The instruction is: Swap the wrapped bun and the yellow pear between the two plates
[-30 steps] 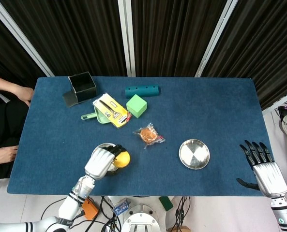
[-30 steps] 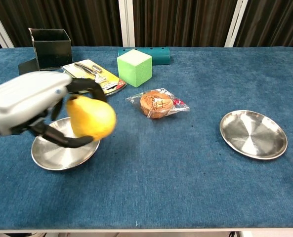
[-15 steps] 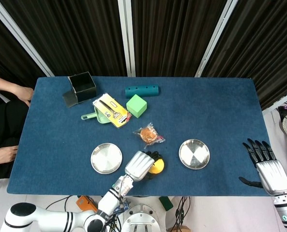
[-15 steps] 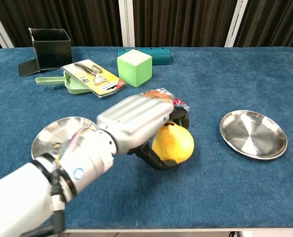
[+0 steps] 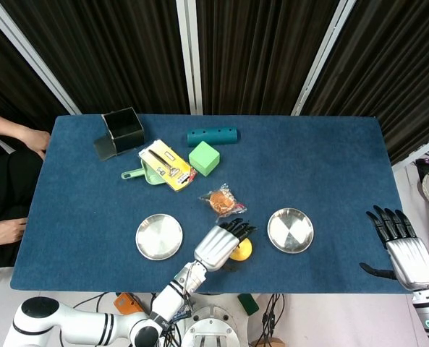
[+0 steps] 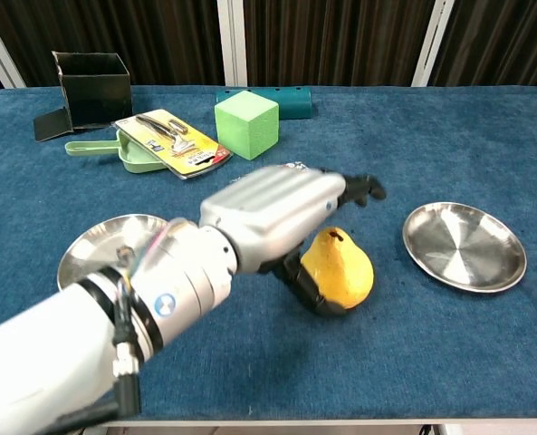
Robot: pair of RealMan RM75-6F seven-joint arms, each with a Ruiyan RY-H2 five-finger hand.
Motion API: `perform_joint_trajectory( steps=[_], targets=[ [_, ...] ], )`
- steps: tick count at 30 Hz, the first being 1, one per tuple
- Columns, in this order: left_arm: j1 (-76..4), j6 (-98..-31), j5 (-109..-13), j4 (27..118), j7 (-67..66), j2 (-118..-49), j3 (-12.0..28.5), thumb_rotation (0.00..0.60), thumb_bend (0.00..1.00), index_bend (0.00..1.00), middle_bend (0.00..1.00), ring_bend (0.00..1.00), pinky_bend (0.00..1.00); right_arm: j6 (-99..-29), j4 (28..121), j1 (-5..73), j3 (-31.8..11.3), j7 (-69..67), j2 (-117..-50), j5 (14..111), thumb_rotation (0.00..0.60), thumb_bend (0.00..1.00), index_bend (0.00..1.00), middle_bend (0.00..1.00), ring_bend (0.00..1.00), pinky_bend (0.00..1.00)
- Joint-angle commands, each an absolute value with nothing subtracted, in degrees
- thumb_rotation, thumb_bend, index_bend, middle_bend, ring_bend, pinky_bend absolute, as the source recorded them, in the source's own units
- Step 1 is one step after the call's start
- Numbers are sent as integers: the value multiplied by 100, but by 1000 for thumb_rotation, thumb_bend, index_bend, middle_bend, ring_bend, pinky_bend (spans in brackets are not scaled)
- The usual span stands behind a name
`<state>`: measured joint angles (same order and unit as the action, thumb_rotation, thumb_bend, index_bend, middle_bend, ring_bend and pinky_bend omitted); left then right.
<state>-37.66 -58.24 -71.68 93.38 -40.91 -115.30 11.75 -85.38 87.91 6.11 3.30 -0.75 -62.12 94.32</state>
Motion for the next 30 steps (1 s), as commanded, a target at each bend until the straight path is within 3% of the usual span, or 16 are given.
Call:
perform_joint_trajectory(
  steps=[1, 5, 11, 30],
  targets=[
    [-3865, -5923, -7103, 9847, -4010, -11225, 1502, 600, 0, 136, 159, 109, 347, -8537, 8805, 604, 322, -67, -6205, 9438, 500, 198, 0, 0, 0, 15],
    [-4055, -6062, -6940, 9894, -4083, -11071, 2040, 600, 2, 136, 158, 109, 345, -8560, 8824, 581, 322, -116, -6176, 9466, 500, 198, 0, 0, 0, 15],
    [-4427, -5954, -6242, 8781, -3914, -11310, 2498, 600, 51, 136, 159, 109, 342, -8558, 8826, 571, 303, -162, -6165, 9485, 500, 199, 0, 0, 0, 15],
    [-4895, -5790, -5992, 6827, -3722, -11997, 1796, 600, 62, 139, 160, 124, 324, -8498, 8822, 588, 353, -498, -6005, 9654, 504, 198, 0, 0, 0, 18]
  ],
)
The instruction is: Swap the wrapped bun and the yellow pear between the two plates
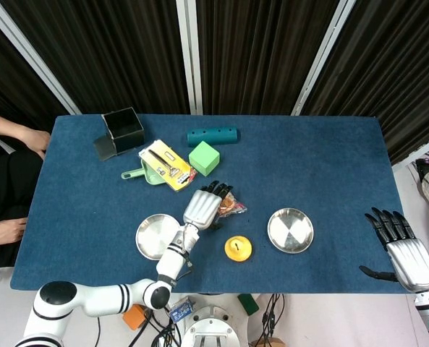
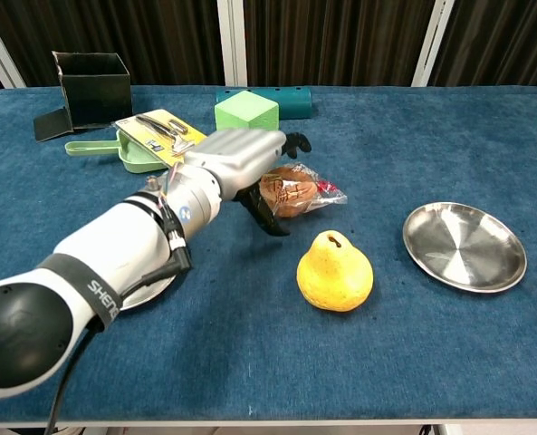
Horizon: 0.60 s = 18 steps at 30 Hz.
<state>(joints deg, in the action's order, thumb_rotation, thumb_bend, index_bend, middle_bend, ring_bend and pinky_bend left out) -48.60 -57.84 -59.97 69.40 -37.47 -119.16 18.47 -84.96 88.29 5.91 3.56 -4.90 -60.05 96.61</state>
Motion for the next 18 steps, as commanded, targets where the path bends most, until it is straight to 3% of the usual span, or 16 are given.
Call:
perform_joint_trajectory(
  steps=[1, 6, 10, 13, 18],
  targets=[
    [-4903, -5805, -5990, 6776, -3703, -12029, 1799, 600, 61, 152, 165, 134, 323, -8493, 8822, 589, 354, -511, -6003, 9654, 505, 198, 0, 0, 0, 18],
    [-4996, -5885, -6032, 6302, -3545, -12245, 1869, 600, 84, 266, 236, 198, 331, -8521, 8818, 574, 358, -567, -5977, 9682, 505, 198, 0, 0, 0, 18],
    [-5010, -6063, -6156, 6108, -3294, -12348, 1946, 600, 160, 395, 396, 363, 421, -8528, 8779, 566, 343, -577, -5986, 9670, 503, 198, 0, 0, 0, 18],
    [-4985, -6216, -6281, 6131, -3185, -12339, 1943, 600, 218, 472, 490, 434, 456, -8484, 8771, 582, 329, -563, -5987, 9643, 503, 198, 0, 0, 0, 18],
    [-4842, -6522, -6547, 6560, -3119, -12097, 1839, 600, 295, 529, 548, 476, 491, -8504, 8756, 567, 315, -524, -6001, 9637, 504, 199, 0, 0, 0, 18]
  ],
)
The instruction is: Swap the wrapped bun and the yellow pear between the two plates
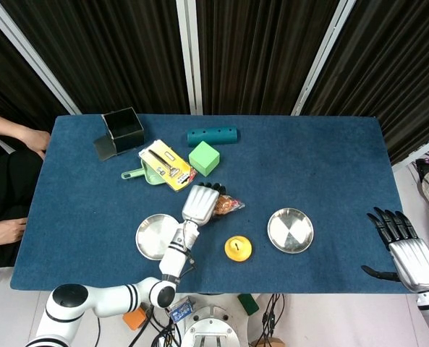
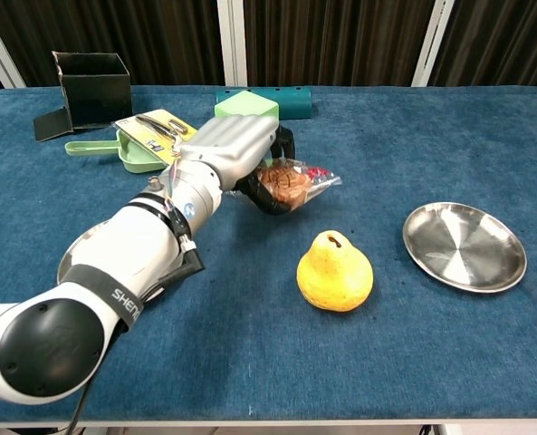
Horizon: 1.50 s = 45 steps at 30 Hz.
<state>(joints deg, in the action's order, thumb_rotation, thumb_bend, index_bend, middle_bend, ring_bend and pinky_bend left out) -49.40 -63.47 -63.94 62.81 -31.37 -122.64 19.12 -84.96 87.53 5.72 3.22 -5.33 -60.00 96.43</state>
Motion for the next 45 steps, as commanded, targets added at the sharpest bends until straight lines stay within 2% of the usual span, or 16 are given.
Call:
perform_joint_trajectory(
  steps=[1, 6, 10, 13, 21, 24, 27, 29, 32, 38, 45],
  targets=[
    [-4769, -6627, -6643, 6803, -3162, -11946, 1769, 600, 299, 531, 550, 477, 493, -8510, 8760, 559, 311, -509, -6003, 9627, 505, 198, 0, 0, 0, 18],
    [-4291, -7107, -7061, 8276, -3598, -10894, 1288, 600, 288, 533, 553, 477, 494, -8501, 8776, 540, 310, -455, -6011, 9605, 504, 198, 0, 0, 0, 18],
    [-3775, -7310, -6873, 9582, -4119, -9805, 848, 600, 294, 534, 553, 477, 494, -8485, 8812, 533, 316, -353, -6038, 9616, 504, 199, 0, 0, 0, 18],
    [-3513, -7387, -6774, 10012, -4249, -9291, 561, 600, 294, 534, 552, 477, 494, -8446, 8866, 544, 323, -247, -6061, 9634, 505, 198, 0, 0, 0, 18],
    [-3039, -7381, -6995, 9825, -3792, -8988, -86, 600, 267, 534, 547, 476, 494, -8432, 8977, 547, 331, -45, -6111, 9692, 505, 199, 0, 0, 0, 18],
    [-2981, -7335, -7042, 9685, -3765, -9045, -162, 600, 247, 506, 504, 460, 493, -8379, 8983, 566, 330, -15, -6121, 9679, 503, 199, 0, 0, 0, 18],
    [-2967, -7273, -7140, 9608, -3767, -9061, -205, 600, 177, 405, 401, 385, 456, -8363, 8986, 567, 335, 12, -6125, 9678, 504, 198, 0, 0, 0, 18],
    [-2961, -7207, -7193, 9639, -3734, -9020, -233, 600, 105, 301, 289, 271, 402, -8375, 8990, 560, 333, 13, -6124, 9677, 504, 199, 0, 0, 0, 18],
    [-2946, -7179, -7362, 9726, -3665, -8943, -277, 600, 49, 186, 173, 140, 355, -8375, 8986, 555, 323, 35, -6137, 9658, 504, 198, 0, 0, 0, 18],
    [-2875, -7255, -7753, 9949, -3612, -8807, -364, 600, 0, 109, 104, 64, 319, -8265, 9016, 603, 314, 173, -6212, 9645, 505, 199, 0, 0, 0, 18],
    [-2449, -7926, -8541, 10593, -3706, -7972, -793, 600, 0, 108, 102, 62, 316, -7881, 9252, 1038, 278, 379, -6347, 10068, 502, 198, 0, 0, 0, 18]
  ],
)
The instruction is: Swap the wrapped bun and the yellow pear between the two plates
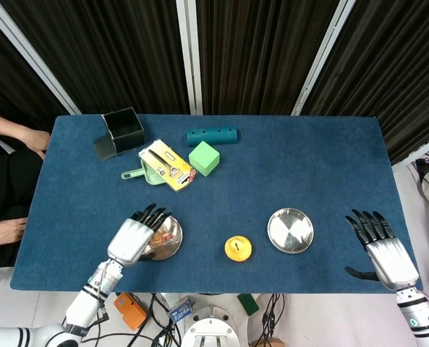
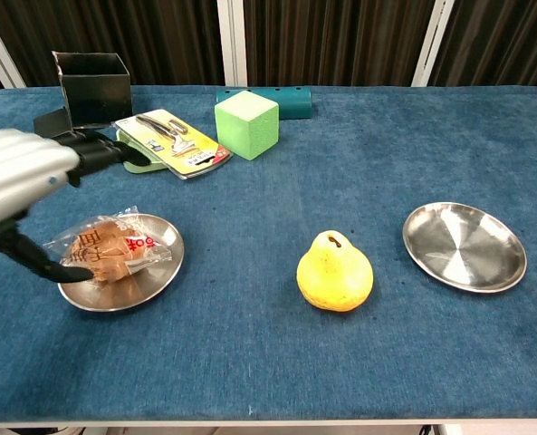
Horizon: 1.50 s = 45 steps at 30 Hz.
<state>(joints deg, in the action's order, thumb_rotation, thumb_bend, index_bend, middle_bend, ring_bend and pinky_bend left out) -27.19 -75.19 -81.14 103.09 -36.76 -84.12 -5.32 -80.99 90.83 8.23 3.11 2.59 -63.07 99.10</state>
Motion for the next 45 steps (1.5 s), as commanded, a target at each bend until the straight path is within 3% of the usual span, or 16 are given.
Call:
perform_joint_trajectory(
  steps=[1, 7, 13, 18, 24, 27, 29, 32, 36, 38, 45],
  targets=[
    [-2308, -8141, -8703, 10664, -3662, -7778, -893, 600, 0, 108, 102, 58, 307, -7691, 9399, 1194, 238, 484, -6357, 10117, 501, 198, 0, 0, 0, 18],
    [-1625, -9114, -9250, 10469, -2804, -7099, -1171, 600, 0, 108, 90, 35, 261, -6245, 10231, 2136, -124, 1175, -6647, 9795, 500, 199, 0, 0, 0, 26],
    [-1298, -9233, -9176, 10007, -1967, -6965, -1144, 600, 0, 108, 82, 28, 247, -4925, 10293, 2881, -499, 2320, -7600, 8620, 500, 199, 0, 0, 0, 31],
    [-1197, -9168, -9204, 9893, -1856, -6932, -1039, 600, 0, 108, 81, 27, 238, -4660, 10054, 3201, -627, 2969, -8311, 7884, 500, 199, 0, 0, 0, 36],
    [-1107, -9139, -9241, 9874, -1744, -6882, -903, 600, 0, 108, 81, 28, 238, -4590, 9917, 3456, -654, 3326, -8695, 7371, 500, 199, 0, 3, 0, 48],
    [-1073, -9064, -9210, 9863, -1696, -6879, -829, 600, 0, 108, 81, 28, 238, -4570, 9809, 3601, -662, 3455, -8873, 7143, 505, 216, 13, 77, 21, 93],
    [-1055, -9020, -9213, 9860, -1692, -6877, -807, 600, 0, 108, 81, 28, 238, -4573, 9770, 3663, -659, 3505, -8933, 7021, 504, 255, 87, 139, 80, 139],
    [-1013, -9003, -9267, 9850, -1712, -6877, -774, 600, 0, 108, 81, 28, 238, -4616, 9741, 3729, -630, 3503, -8982, 6938, 512, 332, 294, 265, 216, 230],
    [-969, -8983, -9304, 9859, -1672, -6858, -717, 600, 0, 108, 81, 28, 238, -4709, 9702, 3772, -544, 3460, -8990, 6997, 593, 385, 489, 416, 371, 316],
    [-945, -8965, -9313, 9851, -1657, -6853, -692, 600, 0, 108, 81, 28, 238, -4798, 9674, 3768, -506, 3427, -9002, 7034, 600, 401, 569, 479, 431, 360],
    [-867, -8945, -9321, 9833, -1525, -6811, -587, 600, 0, 108, 81, 28, 238, -5319, 9765, 3664, -512, 3083, -8827, 7421, 600, 410, 652, 546, 485, 409]
  ],
)
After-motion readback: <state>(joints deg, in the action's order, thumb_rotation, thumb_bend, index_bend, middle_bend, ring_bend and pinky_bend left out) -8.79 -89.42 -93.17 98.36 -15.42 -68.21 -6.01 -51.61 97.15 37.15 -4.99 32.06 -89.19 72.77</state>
